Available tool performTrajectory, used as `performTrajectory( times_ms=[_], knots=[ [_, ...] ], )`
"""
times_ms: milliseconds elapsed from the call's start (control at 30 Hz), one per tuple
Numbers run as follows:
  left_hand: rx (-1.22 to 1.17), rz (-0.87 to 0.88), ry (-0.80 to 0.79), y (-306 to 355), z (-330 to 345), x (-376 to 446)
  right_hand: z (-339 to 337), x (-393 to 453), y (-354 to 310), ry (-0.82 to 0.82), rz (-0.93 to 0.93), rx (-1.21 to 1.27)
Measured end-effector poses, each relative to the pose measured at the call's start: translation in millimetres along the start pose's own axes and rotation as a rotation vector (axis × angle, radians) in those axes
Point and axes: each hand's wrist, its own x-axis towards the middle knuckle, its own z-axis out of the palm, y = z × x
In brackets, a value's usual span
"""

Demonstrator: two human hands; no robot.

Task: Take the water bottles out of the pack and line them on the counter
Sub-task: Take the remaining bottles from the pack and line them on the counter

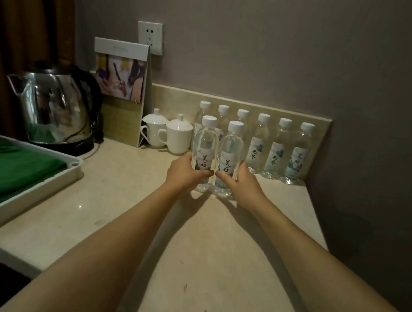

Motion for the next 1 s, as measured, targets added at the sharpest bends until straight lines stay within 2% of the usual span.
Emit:
performTrajectory(
  times_ms=[267,667,1000],
  knots=[
    [0.077,0.031,0.033,-15.0,-2.9,50.7,25.4,50.5,-5.8,0.075,0.006,-0.133],
    [0.069,0.157,-0.038,-31.6,9.6,110.1,49.9,84.9,-23.1,0.27,0.219,-0.148],
    [0.091,0.209,-0.039,-38.5,18.7,124.2,55.8,95.9,-25.8,0.318,0.294,-0.21]
  ],
)
